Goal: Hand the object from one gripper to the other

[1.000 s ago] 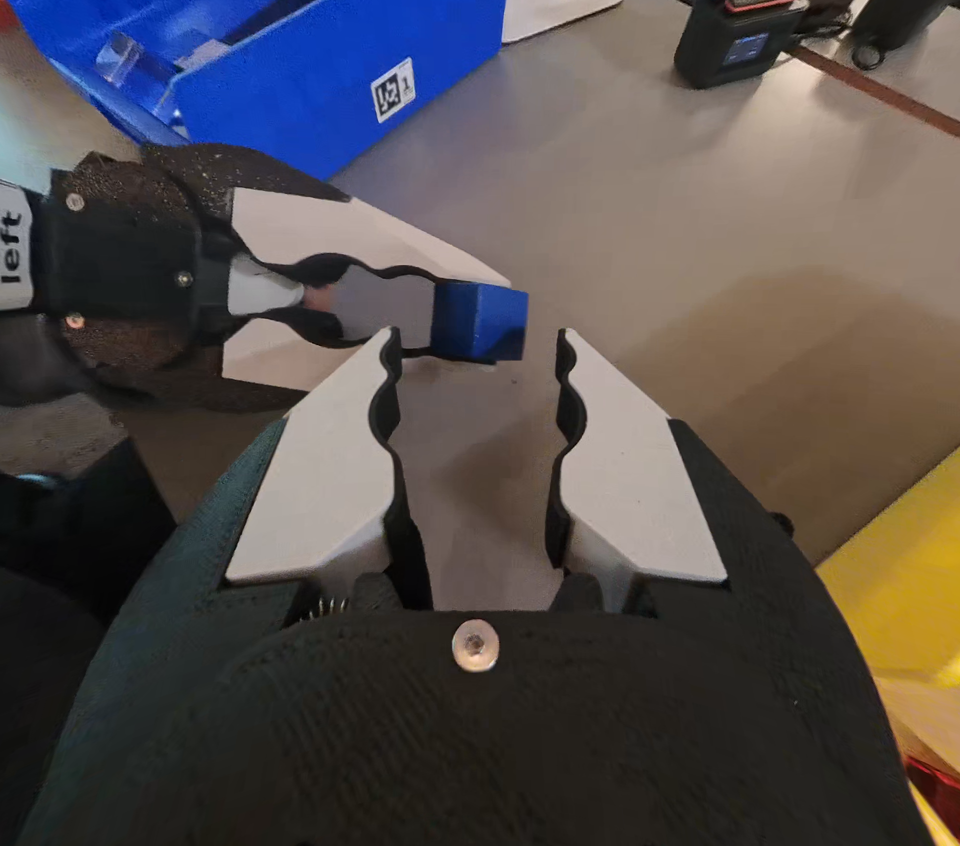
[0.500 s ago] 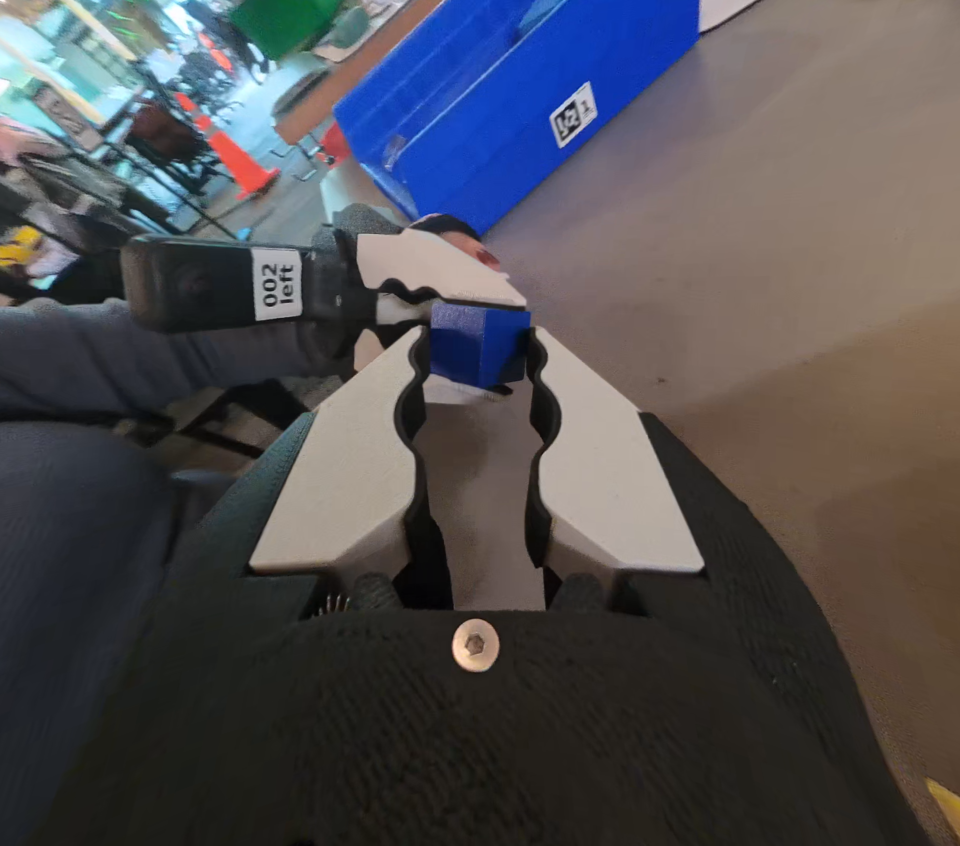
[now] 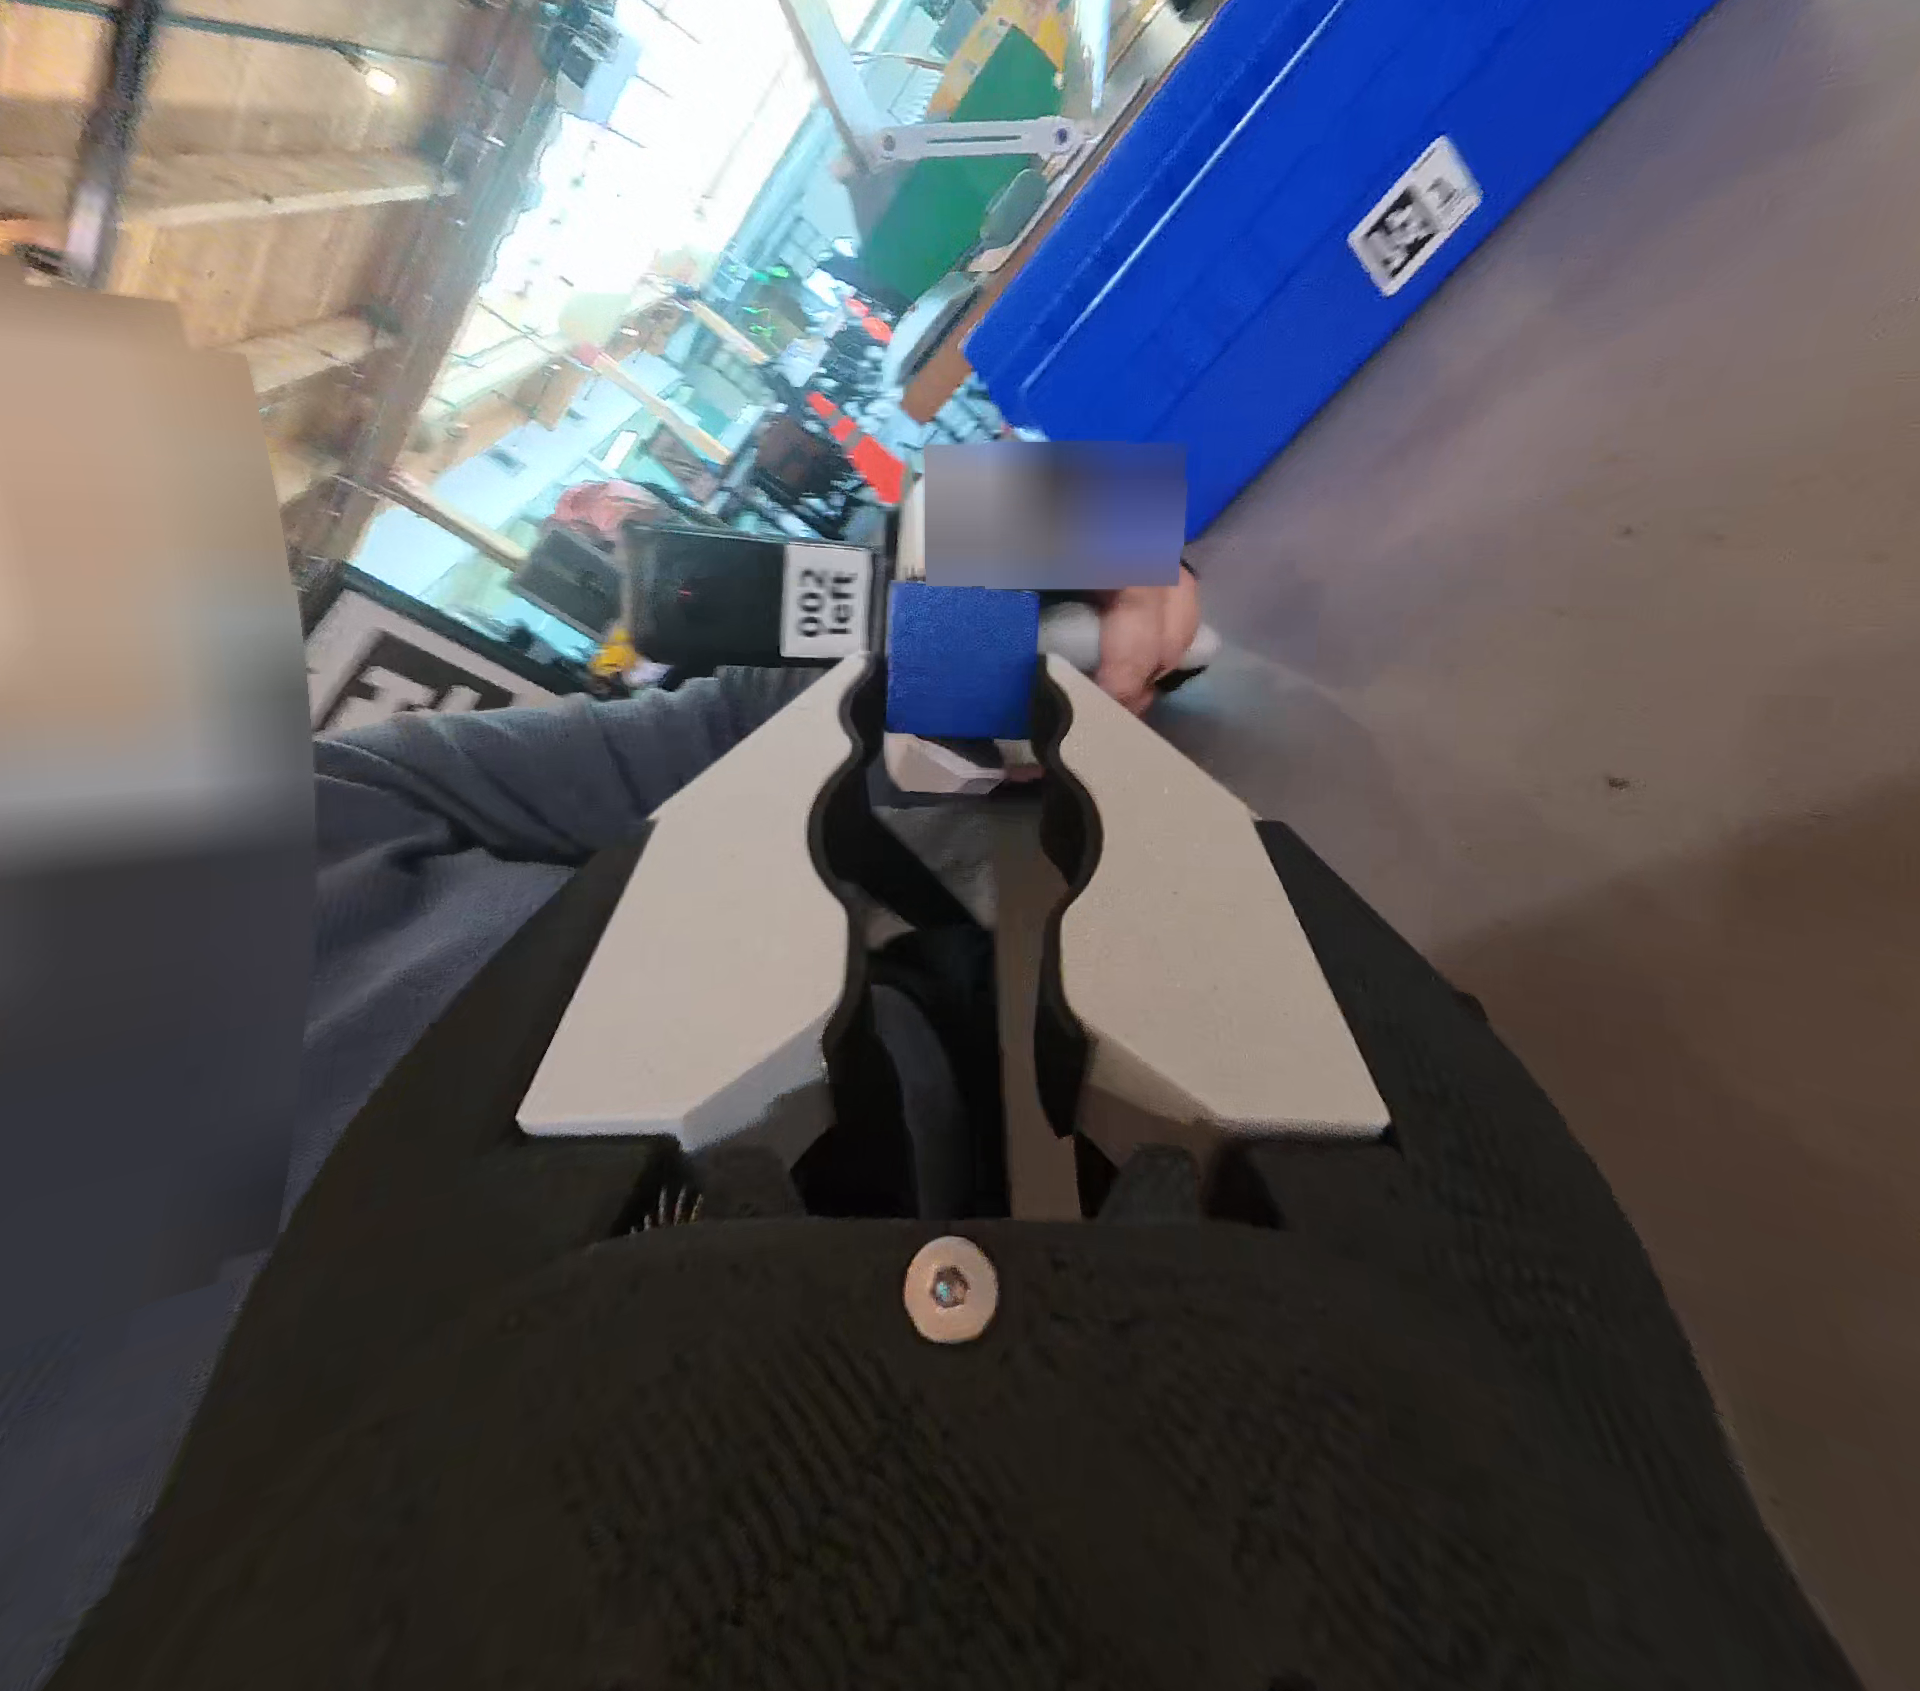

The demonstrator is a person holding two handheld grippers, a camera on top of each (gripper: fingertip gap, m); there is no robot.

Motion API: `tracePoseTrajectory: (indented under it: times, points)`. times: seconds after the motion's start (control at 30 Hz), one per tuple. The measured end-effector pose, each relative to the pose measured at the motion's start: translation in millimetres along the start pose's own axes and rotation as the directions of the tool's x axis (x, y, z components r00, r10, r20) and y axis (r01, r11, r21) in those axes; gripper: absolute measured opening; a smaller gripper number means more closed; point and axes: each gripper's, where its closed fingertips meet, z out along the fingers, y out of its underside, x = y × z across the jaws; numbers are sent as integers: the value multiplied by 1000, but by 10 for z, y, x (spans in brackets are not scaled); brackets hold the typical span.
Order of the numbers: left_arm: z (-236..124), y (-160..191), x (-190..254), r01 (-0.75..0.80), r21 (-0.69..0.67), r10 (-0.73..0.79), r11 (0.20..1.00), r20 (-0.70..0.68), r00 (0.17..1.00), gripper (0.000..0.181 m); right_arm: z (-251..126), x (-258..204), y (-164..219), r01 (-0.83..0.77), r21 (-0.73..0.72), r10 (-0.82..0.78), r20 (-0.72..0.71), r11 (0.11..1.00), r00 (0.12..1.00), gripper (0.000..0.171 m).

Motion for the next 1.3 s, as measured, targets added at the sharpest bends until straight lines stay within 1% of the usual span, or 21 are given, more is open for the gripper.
tracePoseTrajectory:
  times: [0.1, 0.17, 0.27, 0.37, 0.4, 0.43, 0.5, 0.57, 0.6, 0.73, 0.8, 0.83, 0.9, 0.93, 0.97, 1.0, 1.07, 1.1, 1.17, 1.23, 1.3]
  points:
    - [19, 33, 14, 12, -22, -12, 1000, -5, 1000, 48, -58, 109, -78, 214, -21, -215, -179, 976, 960, 25]
    - [34, 57, 30, 40, -35, -41, 999, -23, 999, 57, -123, 114, -161, 418, -69, -419, -286, 906, 862, 26]
    - [21, 29, 79, 136, -15, -137, 991, -91, 986, 58, -260, 122, -269, 703, -226, -721, -409, 674, 560, 26]
    - [10, -17, 158, 332, -10, -326, 943, -222, 919, 53, -288, -113, -282, 904, -305, -917, -355, 299, 184, 26]
    - [11, -53, 177, 426, -17, -414, 905, -276, 868, 53, -276, -195, -251, 931, -322, -945, -320, 174, 66, 26]
    - [14, -121, 177, 535, -23, -511, 845, -330, 793, 57, -273, -236, -238, 933, -349, -953, -302, 92, -19, 26]
    - [-1, -315, 131, 733, -34, -666, 679, -448, 596, 58, -256, -271, -211, 918, -396, -957, -263, -6, -119, 26]
    - [0, -427, 64, 850, -69, -751, 523, -508, 422, 58, -213, -312, -170, 903, -422, -957, -223, -78, -186, 26]
    - [-7, -464, 69, 877, -90, -766, 472, -534, 358, 56, -188, -313, -143, 890, -443, -958, -196, -104, -209, 26]
    - [-32, -584, 122, 934, -147, -775, 325, -607, 174, 39, -83, -390, -77, 879, -449, -957, -147, -162, -252, 26]
    - [-41, -608, 94, 959, -146, -772, 243, -628, 100, 34, -76, -405, -91, 883, -449, -960, -159, -139, -232, 26]
    - [-34, -599, 75, 968, -128, -774, 216, -627, 90, 33, -74, -403, -93, 890, -444, -966, -171, -103, -196, 26]
    - [-26, -572, 19, 978, -73, -780, 194, -617, 108, 32, -87, -346, -84, 895, -446, -978, -195, 26, -68, 44]
    - [-24, -552, -40, 978, -25, -786, 207, -600, 151, 32, -101, -295, -34, 886, -451, -983, -180, 107, 28, 53]
    - [-22, -524, -95, 968, 23, -794, 251, -567, 219, 31, -123, -270, -22, 876, -433, -971, -192, 213, 141, 62]
    - [-28, -506, -133, 944, 64, -790, 324, -530, 307, 31, -148, -277, -49, 866, -386, -944, -219, 316, 247, 63]
    - [-37, -474, -180, 842, 127, -737, 525, -427, 524, 31, -202, -355, -129, 822, -231, -849, -241, 521, 471, 61]
    - [-43, -465, -190, 754, 151, -671, 639, -369, 643, 31, -235, -375, -195, 754, -150, -763, -248, 640, 598, 57]
    - [-41, -413, -166, 509, 138, -467, 850, -251, 848, 31, -280, -331, -274, 503, -43, -499, -219, 863, 838, 51]
    - [-38, -403, -110, 229, 115, -208, 967, -171, 963, 31, -259, -325, -202, 232, -20, -232, -107, 973, 967, 52]
    - [-39, -438, -56, 23, 112, -9, 993, -122, 992, 32, -199, -306, -111, 36, -24, -36, -14, 999, 999, 48]
